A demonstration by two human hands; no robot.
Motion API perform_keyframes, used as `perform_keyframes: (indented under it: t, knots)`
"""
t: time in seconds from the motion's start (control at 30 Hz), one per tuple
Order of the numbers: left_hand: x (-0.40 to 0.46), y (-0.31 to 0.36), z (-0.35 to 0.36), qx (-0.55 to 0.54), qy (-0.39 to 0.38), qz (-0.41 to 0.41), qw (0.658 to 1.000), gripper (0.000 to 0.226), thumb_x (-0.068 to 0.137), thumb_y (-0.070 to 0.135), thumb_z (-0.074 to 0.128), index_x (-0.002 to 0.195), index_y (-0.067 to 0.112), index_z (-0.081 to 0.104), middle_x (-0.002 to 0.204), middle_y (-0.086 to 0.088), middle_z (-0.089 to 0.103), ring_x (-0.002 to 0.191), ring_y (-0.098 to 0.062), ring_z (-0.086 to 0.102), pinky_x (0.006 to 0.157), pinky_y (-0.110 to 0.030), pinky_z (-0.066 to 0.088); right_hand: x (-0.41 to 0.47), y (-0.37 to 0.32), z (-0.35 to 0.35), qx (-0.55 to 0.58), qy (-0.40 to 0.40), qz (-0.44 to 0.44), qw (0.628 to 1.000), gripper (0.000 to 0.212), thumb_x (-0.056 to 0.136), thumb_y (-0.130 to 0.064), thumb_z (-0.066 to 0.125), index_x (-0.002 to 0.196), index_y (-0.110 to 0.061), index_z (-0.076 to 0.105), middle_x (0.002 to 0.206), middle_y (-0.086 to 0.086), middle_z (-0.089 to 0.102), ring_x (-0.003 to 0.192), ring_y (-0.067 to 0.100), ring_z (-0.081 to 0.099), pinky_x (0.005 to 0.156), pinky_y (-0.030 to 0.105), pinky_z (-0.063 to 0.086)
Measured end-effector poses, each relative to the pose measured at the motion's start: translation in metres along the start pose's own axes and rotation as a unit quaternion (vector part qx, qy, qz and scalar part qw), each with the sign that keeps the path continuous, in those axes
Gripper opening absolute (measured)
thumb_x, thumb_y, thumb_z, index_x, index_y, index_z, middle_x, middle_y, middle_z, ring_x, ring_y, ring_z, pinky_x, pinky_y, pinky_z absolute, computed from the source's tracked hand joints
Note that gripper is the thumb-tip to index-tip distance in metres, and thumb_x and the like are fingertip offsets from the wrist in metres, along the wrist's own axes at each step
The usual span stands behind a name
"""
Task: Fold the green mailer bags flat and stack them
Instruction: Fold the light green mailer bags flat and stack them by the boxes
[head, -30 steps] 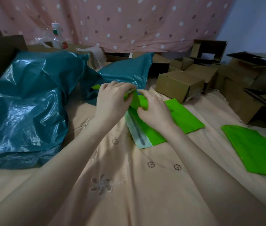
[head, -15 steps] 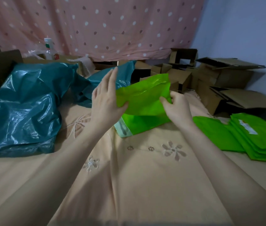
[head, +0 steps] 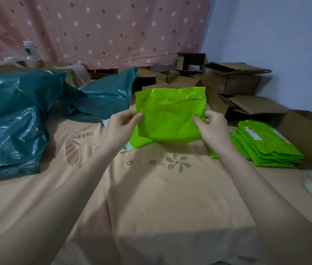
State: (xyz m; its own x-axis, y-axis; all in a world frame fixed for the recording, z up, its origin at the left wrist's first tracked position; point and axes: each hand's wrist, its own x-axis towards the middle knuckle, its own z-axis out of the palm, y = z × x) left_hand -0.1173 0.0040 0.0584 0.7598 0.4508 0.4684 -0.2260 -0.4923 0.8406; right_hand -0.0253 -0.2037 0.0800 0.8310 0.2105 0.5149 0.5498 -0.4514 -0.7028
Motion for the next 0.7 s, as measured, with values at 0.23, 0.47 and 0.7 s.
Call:
perform_keyframes:
  t: [0.23,0.47,0.7]
  knots:
    - [-0.004,0.005,0.008,-0.031,0.007,-0.011,0.999,0.02,0.093,0.023,0.056,0.076,0.015,0.062,0.058,0.004,0.05,0.044,-0.009,0.045,0.047,-0.023,0.037,-0.011,0.003,-0.006,0.025,-0.002,-0.007,1.0,0.048,0.078,-0.036,0.056,0.085,0.01,0.063,0.086,0.034,0.063,0.082,0.047,0.062,0.071,0.058,0.05]
    - [-0.008,0.008,0.011,-0.059,0.005,-0.03,0.998,0.02,0.099,0.02,0.044,0.082,0.021,0.055,0.071,0.004,0.056,0.053,-0.002,0.06,0.045,-0.013,0.042,-0.025,-0.018,-0.017,0.215,-0.108,0.082,0.967,0.05,0.097,-0.046,0.039,0.088,-0.008,0.07,0.094,0.01,0.073,0.089,0.024,0.068,0.076,0.038,0.056]
    - [0.005,0.023,0.011,-0.208,-0.064,-0.084,0.972,0.024,0.101,0.025,0.037,0.088,0.024,0.056,0.069,0.007,0.043,0.06,-0.007,0.041,0.062,-0.023,0.035,-0.014,-0.023,-0.015,0.22,-0.173,0.029,0.96,0.02,0.094,-0.031,0.049,0.098,-0.021,0.066,0.085,-0.005,0.07,0.08,0.012,0.067,0.072,0.03,0.053]
